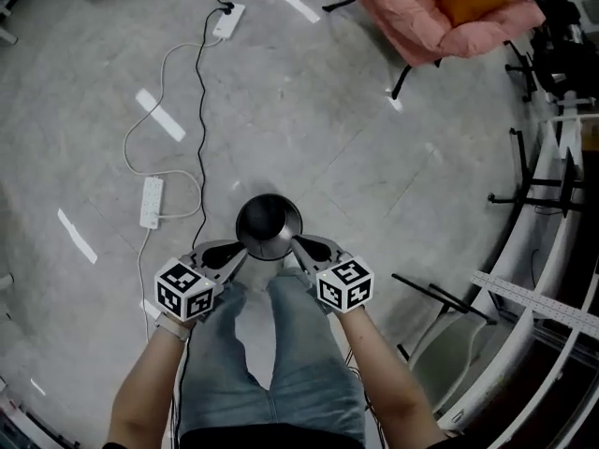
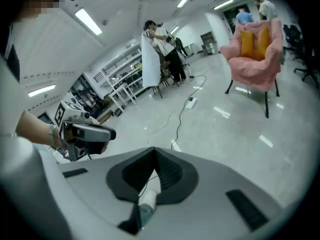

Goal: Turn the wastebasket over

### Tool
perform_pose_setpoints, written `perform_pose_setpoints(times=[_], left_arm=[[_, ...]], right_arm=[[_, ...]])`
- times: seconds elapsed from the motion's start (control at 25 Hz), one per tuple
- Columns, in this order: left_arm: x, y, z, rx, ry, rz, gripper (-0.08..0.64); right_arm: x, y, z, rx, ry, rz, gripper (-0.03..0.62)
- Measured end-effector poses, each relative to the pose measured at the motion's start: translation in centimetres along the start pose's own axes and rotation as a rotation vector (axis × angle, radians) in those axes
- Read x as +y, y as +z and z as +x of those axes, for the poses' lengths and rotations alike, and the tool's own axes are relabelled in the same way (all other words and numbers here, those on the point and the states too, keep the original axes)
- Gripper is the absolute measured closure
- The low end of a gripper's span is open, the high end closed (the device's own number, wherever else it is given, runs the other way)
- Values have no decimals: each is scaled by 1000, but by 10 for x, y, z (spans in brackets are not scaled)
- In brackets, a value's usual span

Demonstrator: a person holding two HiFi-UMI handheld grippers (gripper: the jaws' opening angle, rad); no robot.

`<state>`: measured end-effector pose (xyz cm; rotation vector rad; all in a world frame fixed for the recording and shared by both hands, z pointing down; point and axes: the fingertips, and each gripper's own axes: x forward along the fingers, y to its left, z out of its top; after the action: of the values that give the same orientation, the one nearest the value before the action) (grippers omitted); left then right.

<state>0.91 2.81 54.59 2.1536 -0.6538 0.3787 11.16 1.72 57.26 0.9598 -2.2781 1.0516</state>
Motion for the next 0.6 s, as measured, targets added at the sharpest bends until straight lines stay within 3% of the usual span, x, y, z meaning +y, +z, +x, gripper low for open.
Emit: perform_pose_setpoints(times=[0.2,0.44,0.6], left_arm=[[-75,82,-30,-118,-44,33,526],[-134,191,-81,-267,17,163,545],[-179,244,-113,-322,34,244,546]], right_arm=[[36,83,-82,-197,23,46,581],[82,186,-145,-363,51,-93,581],[117,243,-194,-474,96,-98,581]])
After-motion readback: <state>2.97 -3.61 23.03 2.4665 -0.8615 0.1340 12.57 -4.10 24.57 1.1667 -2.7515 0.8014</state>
